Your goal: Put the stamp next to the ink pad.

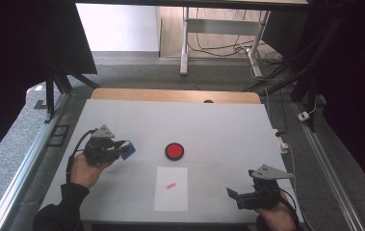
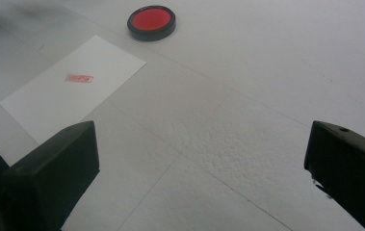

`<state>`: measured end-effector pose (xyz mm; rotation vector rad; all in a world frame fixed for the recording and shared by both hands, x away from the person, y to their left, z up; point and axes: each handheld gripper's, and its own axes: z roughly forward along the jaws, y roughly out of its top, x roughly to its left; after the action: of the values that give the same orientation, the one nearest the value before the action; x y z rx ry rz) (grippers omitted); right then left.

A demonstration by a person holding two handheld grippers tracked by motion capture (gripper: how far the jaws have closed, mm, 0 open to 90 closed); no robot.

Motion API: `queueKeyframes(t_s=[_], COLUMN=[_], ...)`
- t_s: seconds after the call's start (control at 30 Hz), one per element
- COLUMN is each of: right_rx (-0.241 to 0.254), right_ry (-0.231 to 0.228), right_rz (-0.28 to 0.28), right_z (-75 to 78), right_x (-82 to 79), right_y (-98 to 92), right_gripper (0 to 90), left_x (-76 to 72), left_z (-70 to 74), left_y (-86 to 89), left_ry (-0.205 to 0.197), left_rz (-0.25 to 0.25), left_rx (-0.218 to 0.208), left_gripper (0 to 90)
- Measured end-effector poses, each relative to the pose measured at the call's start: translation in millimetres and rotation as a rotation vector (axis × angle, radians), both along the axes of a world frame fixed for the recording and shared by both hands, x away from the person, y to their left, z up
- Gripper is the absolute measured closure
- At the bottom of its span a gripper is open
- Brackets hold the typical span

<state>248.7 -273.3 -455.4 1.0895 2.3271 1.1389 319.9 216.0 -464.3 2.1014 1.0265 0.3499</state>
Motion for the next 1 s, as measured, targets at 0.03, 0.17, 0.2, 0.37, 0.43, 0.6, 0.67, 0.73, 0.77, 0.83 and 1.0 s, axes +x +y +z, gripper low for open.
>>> queueKeyframes(t_s=[0.03, 0.17, 0.2, 0.37, 0.43, 0.6, 0.67, 0.73, 0.77, 0.83, 1.0], right_rx=[-0.004, -0.015, -0.013, -0.013, -0.015, -0.021, -0.022, -0.024, -0.024, -0.024, -0.028], right_ry=[0.001, 0.001, 0.002, 0.003, 0.005, 0.006, 0.006, 0.008, 0.009, 0.008, 0.010], right_rz=[0.001, 0.004, 0.005, 0.005, 0.007, 0.010, 0.011, 0.013, 0.013, 0.014, 0.014], right_z=[0.0, -0.2, -0.3, -0.5, -0.5, -0.7, -0.8, -0.7, -0.8, -0.9, -0.9], right_x=[0.1, 0.0, 0.1, 0.4, 0.4, 0.5, 0.5, 0.5, 0.6, 0.6, 0.5], right_y=[0.2, 1.1, 1.2, 1.4, 1.7, 2.1, 2.2, 2.3, 2.3, 2.5, 2.8], right_gripper=[0.0, 0.0, 0.0, 0.0, 0.0, 0.0, 0.0, 0.0, 0.0, 0.0, 0.0], left_x=[0.5, 3.0, 3.8, 7.5, 8.4, 11.0, 11.9, 12.9, 13.5, 14.9, 17.2], left_z=[-1.4, -7.7, -9.5, -18.3, -20.4, -26.3, -28.1, -29.9, -31.1, -33.7, -37.8], left_y=[0.3, 2.2, 2.8, 6.0, 6.7, 5.3, 4.2, 3.5, 3.2, 3.2, 3.9], left_ry=[0.001, 0.008, 0.011, 0.026, 0.028, 0.041, 0.043, 0.044, 0.049, 0.057, 0.074], left_rz=[0.004, 0.024, 0.030, 0.048, 0.053, 0.059, 0.057, 0.054, 0.057, 0.059, 0.063], left_rx=[0.004, 0.012, 0.014, 0.010, 0.014, 0.031, 0.041, 0.049, 0.050, 0.061, 0.068], left_gripper=[70.1, 70.0, 70.0, 70.0, 69.9, 69.9, 69.9, 69.9, 69.8, 69.8, 69.7])
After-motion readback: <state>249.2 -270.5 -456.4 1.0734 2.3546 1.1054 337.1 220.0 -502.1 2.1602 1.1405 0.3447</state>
